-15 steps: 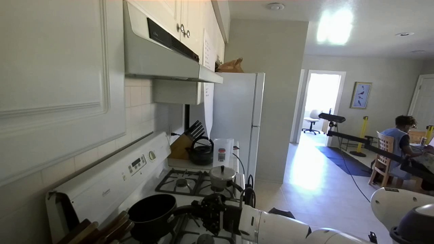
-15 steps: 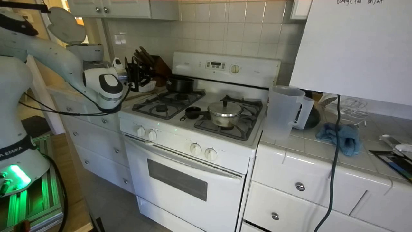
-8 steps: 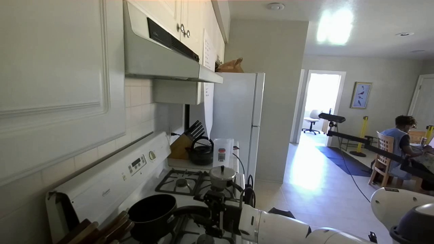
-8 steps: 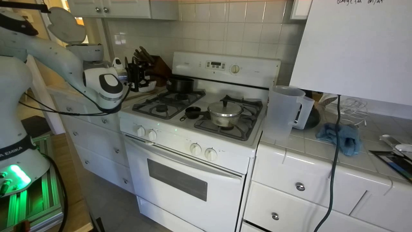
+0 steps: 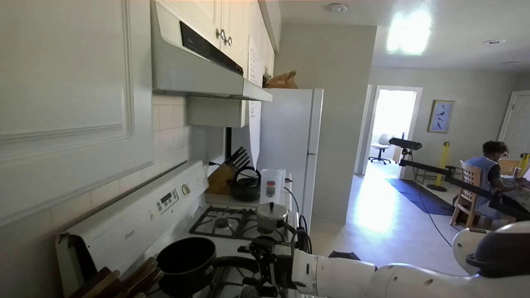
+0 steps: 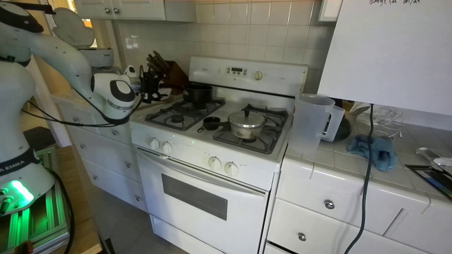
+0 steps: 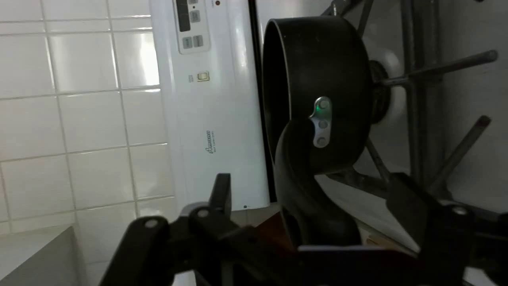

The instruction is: Move the black pot to the left side of the stovetop.

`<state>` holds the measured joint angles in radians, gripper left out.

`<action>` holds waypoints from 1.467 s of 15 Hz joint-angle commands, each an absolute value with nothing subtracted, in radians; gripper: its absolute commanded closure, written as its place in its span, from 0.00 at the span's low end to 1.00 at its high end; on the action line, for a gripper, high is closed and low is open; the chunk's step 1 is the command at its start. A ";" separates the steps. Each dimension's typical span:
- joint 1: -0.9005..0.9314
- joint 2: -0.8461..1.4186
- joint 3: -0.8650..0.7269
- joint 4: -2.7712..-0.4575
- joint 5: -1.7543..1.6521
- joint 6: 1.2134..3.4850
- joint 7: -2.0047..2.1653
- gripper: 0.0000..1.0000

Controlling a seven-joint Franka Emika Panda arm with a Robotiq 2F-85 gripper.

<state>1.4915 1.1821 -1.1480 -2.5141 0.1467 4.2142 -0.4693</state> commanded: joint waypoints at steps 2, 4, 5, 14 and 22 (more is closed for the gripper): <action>1.442 1.021 -1.137 -2.561 -0.043 4.236 -0.526 0.00; 1.439 0.945 -1.154 -2.573 -0.136 4.229 -0.542 0.00; 1.438 0.907 -1.166 -2.575 -0.182 4.216 -0.552 0.00; 1.368 0.489 -1.374 -2.581 -0.762 4.218 -0.463 0.00; 1.084 0.099 -1.234 -2.590 -1.164 4.127 -0.402 0.00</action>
